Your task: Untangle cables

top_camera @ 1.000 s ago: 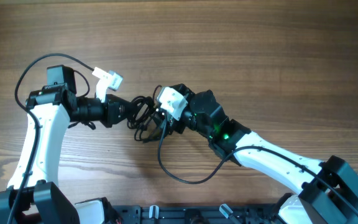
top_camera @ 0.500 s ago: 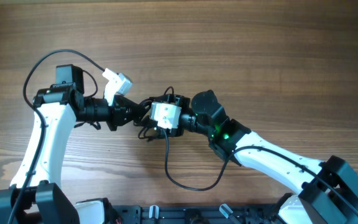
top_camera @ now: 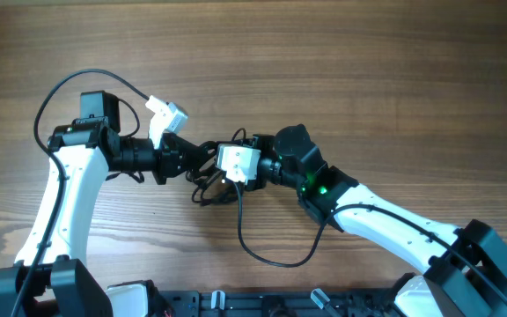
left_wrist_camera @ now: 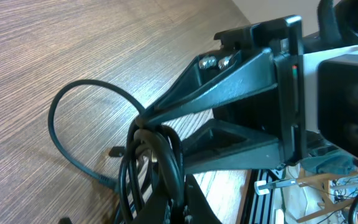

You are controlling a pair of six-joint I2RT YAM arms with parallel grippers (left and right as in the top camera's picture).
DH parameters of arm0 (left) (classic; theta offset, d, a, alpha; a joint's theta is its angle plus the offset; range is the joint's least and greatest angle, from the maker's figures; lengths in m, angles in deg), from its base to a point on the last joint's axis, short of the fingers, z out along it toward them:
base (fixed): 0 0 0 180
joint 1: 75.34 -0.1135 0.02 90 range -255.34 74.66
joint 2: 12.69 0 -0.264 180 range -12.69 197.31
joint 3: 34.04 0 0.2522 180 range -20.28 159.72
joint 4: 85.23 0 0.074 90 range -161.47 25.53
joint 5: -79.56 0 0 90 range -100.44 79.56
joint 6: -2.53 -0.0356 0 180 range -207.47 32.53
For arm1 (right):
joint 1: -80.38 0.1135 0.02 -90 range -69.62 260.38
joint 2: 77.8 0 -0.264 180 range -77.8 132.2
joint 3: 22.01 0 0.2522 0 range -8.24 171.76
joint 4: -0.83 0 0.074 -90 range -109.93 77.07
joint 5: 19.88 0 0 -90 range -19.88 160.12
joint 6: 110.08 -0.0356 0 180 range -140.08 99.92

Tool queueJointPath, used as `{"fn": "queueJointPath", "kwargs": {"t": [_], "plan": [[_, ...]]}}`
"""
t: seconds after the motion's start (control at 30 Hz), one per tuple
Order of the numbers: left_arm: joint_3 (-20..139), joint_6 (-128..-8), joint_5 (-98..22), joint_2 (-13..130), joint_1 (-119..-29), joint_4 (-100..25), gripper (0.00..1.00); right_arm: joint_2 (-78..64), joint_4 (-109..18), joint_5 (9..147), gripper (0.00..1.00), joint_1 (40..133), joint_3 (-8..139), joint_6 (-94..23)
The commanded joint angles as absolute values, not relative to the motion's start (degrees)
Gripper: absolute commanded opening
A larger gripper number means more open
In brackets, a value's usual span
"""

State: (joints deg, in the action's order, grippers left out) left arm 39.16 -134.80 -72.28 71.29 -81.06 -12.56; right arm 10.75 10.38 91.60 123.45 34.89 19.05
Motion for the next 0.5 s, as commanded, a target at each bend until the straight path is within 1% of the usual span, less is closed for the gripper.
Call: {"fn": "queueJointPath", "kwargs": {"t": [0.0,0.2,0.33,0.47], "plan": [[40.0,-136.1,-81.1,69.9,-80.6,-13.6,0.04,11.7,7.2,97.5,0.26,124.5,34.8,19.3],[40.0,-135.8,-82.0,69.9,-80.6,-14.2,0.04,11.7,6.3,98.8,0.18,124.5,34.8,19.3],[40.0,-130.4,-82.0,69.9,-80.6,-17.9,0.04,11.7,5.5,99.0,0.05,124.5,34.8,18.7],[40.0,-123.4,-81.7,69.9,-80.6,-23.0,0.04,11.7,2.3,99.0,0.04,124.5,34.8,18.0]]}}
